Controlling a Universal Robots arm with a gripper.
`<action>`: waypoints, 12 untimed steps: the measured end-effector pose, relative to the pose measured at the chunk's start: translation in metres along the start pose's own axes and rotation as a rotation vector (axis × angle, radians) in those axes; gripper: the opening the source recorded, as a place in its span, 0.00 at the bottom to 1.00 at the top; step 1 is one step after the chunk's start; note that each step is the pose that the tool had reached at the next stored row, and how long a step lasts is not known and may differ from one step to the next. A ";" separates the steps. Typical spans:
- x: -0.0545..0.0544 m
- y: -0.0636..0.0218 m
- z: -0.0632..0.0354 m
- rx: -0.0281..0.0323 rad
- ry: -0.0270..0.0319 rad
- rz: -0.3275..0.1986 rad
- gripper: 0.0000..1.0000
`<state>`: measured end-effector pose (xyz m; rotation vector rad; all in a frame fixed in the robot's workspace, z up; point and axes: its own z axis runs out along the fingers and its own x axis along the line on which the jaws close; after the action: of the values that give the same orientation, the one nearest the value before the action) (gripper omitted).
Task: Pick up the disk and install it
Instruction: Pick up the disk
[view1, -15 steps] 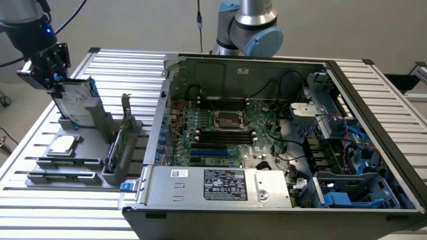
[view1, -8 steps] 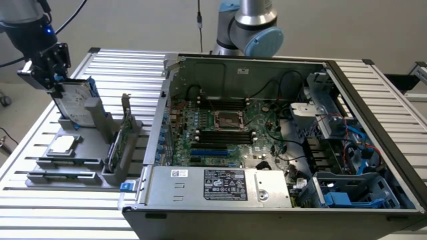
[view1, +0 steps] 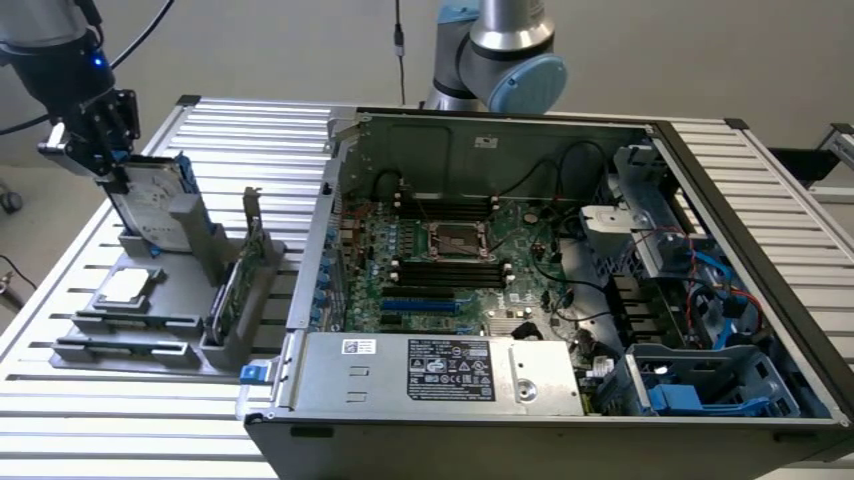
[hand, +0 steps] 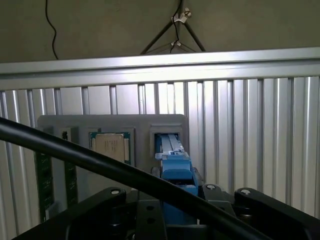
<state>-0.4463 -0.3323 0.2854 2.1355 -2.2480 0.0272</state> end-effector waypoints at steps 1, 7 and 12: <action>0.000 0.0000 0.0001 0.0001 0.0000 0.000 0.33; 0.001 0.0021 0.0001 0.0001 -0.0001 0.000 0.33; 0.001 0.0023 0.0001 0.0000 -0.0001 0.000 0.33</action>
<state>-0.4486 -0.3335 0.2855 2.1351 -2.2485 0.0271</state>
